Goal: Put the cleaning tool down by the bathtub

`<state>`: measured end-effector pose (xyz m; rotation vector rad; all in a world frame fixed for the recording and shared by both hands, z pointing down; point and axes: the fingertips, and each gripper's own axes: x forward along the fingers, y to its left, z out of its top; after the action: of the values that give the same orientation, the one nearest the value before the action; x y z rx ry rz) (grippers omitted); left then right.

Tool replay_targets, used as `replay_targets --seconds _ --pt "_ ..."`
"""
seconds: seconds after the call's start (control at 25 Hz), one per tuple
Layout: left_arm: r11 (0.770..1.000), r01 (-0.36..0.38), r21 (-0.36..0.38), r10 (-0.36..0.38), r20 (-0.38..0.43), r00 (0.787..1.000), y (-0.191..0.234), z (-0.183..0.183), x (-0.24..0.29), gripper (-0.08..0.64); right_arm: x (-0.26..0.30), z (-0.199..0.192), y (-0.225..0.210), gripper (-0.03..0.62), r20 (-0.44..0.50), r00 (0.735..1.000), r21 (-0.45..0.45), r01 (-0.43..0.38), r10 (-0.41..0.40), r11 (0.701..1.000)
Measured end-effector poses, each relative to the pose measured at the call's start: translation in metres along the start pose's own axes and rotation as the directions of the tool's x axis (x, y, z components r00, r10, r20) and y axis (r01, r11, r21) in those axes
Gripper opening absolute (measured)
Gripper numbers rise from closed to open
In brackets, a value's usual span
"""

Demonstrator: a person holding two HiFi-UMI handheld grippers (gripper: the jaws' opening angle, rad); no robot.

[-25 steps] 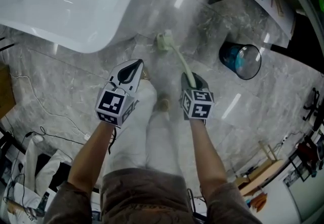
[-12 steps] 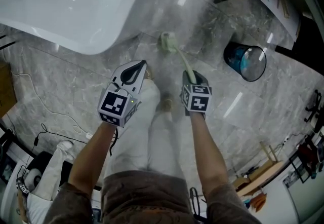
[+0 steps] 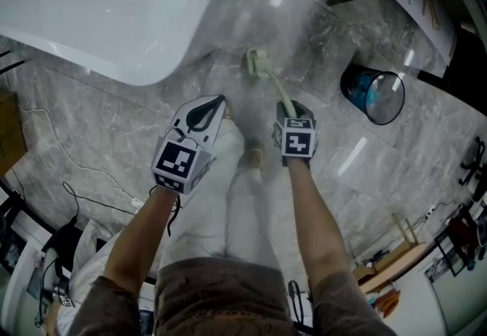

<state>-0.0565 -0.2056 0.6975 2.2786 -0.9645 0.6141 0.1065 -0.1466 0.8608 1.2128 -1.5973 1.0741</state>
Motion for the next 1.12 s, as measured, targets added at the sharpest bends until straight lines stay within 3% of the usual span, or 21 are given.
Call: replay_targets --seconds 0.48,0.72,1.12 --pt "1.0 0.013 -0.019 -0.013 -0.013 1.0 0.003 -0.003 0.001 0.005 0.028 0.013 0.002 0.109 -0.089 0.996 -0.032 0.012 -0.014 0.999" --pt "1.0 0.006 -0.025 -0.006 -0.008 1.0 0.012 -0.001 0.004 0.006 0.04 0.031 0.004 0.109 -0.091 0.996 -0.041 0.006 -0.01 0.999" --pt "1.0 0.006 -0.03 -0.007 -0.008 1.0 0.014 -0.002 0.006 0.005 0.056 0.026 0.005 0.107 -0.169 0.985 -0.068 0.006 -0.018 0.998"
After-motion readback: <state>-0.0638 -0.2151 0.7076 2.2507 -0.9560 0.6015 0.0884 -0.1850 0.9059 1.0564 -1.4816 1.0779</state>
